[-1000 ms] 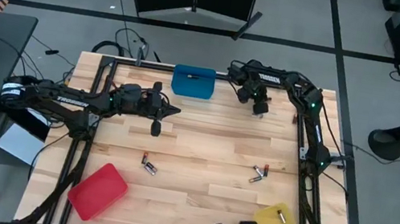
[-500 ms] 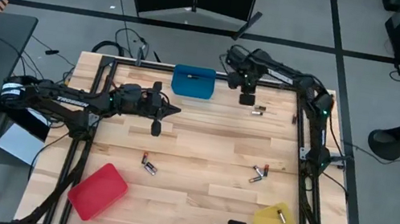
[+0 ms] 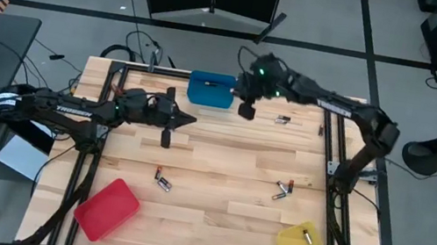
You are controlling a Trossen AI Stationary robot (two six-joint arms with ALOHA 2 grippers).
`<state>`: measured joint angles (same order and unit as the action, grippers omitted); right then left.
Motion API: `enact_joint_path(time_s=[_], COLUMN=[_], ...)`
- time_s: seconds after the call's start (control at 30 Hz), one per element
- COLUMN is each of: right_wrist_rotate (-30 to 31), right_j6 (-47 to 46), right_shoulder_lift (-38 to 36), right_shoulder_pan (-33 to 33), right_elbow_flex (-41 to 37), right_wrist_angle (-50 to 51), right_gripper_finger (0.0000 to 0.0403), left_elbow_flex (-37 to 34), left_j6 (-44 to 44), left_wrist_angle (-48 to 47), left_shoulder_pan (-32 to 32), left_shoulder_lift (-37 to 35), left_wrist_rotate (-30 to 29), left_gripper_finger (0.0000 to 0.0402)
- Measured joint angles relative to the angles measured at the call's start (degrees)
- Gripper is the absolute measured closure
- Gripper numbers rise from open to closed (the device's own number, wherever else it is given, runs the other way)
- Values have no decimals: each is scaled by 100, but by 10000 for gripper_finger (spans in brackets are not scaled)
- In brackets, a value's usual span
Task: Sort batteries
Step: Put the black-red battery into the red bin
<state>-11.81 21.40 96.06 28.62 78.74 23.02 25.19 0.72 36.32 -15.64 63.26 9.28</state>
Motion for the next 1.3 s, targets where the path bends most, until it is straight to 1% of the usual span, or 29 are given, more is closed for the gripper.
enact_joint_path(time_s=[0.1, 0.27, 0.33, 0.4, 0.6, 0.67, 0.77, 0.93, 1.03, 1.1, 1.3], right_wrist_rotate=[-136, -67, -4, -4, 375, 385, 451, 479, 479, 479, 479], right_j6=[-378, -1054, -1191, -1318, -1447, -1513, -1573, -1590, -1591, -1607, -1634], right_shoulder_lift=[-415, -939, -1076, -1154, -1174, -1166, -1166, -1166, -1164, -1164, -1164], right_shoulder_pan=[-397, -1144, -1436, -1682, -2129, -2205, -2270, -2313, -2329, -2336, -2353], right_elbow_flex=[-929, -2199, -2564, -2774, -2839, -2839, -2839, -2839, -2839, -2839, -2839], right_wrist_angle=[-1310, -3488, -4181, -4608, -4784, -4793, -4782, -4838, -4877, -4897, -4922], right_gripper_finger=[349, 349, 349, 349, 349, 349, 349, 349, 349, 349, 349], left_elbow_flex=[0, 0, 0, 0, 175, 239, 398, 762, 937, 1087, 1443], left_j6=[-147, -268, -270, -254, 38, 82, 123, 66, 55, 53, 51], left_wrist_angle=[70, 14, 26, -2, -28, -108, -319, -884, -1055, -1048, -1207], left_shoulder_pan=[0, 22, 100, 228, 721, 825, 896, 907, 937, 974, 973], left_shoulder_lift=[0, 0, 64, 97, 275, 271, 275, 281, 404, 562, 1014], left_wrist_rotate=[230, 279, 204, 56, -296, -448, -487, -490, -323, -192, -101], left_gripper_finger=[392, 387, 375, 356, 283, 265, 247, 241, 240, 240, 240])
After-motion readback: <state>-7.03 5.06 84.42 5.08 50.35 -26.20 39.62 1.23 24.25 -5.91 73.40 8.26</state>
